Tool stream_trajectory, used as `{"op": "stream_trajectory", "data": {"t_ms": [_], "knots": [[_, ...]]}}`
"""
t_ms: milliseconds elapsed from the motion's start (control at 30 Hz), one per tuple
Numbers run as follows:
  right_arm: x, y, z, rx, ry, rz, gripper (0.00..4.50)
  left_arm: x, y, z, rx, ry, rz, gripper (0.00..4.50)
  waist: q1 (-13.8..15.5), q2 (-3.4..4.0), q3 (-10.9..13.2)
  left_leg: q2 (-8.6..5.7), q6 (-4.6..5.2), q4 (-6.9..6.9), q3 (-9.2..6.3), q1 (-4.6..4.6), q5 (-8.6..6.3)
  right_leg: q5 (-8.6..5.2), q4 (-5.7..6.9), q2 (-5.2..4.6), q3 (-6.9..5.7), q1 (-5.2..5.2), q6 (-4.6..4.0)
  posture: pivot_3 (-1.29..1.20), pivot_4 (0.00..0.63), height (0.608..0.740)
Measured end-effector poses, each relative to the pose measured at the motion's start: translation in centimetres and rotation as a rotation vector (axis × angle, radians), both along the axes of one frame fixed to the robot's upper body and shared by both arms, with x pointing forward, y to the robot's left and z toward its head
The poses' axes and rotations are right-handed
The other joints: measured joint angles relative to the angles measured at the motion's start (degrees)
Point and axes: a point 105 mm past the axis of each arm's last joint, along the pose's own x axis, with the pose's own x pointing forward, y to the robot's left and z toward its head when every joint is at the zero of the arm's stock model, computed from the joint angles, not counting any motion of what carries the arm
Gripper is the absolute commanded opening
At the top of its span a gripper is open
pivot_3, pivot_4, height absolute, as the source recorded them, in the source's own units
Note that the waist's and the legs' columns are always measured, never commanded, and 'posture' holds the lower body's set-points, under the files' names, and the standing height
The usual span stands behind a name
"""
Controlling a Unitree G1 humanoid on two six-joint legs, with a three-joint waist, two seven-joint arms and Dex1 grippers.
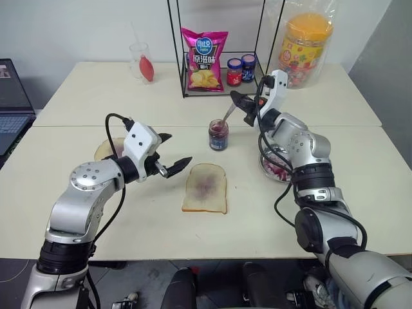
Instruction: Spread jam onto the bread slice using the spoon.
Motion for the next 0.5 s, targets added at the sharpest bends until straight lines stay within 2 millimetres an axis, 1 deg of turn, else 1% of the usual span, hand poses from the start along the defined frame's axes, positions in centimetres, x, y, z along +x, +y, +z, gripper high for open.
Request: {"op": "stream_trajectory", "data": {"t_ms": [233,500], "knots": [[0.4,-1.4,-0.4,0.114,0.086,-0.036,0.02,0.1,-0.1,0.2,-0.005,-0.008,0.004,4.50,0.0,0.00,0.0,0.00,0.00,0.00,0.01,0.00,0.00,0.00,0.00,0.00,0.00,0.00,0.00,0.00,0.150,0.740],[0.4,-1.3,-0.6,0.154,0.131,-0.035,0.02,0.3,-0.4,0.2,-0.009,-0.010,0.004,4.50,0.0,0.00,0.0,0.00,0.00,0.00,0.01,0.00,0.00,0.00,0.00,0.00,0.01,0.00,0.00,0.00,0.150,0.740]]}}
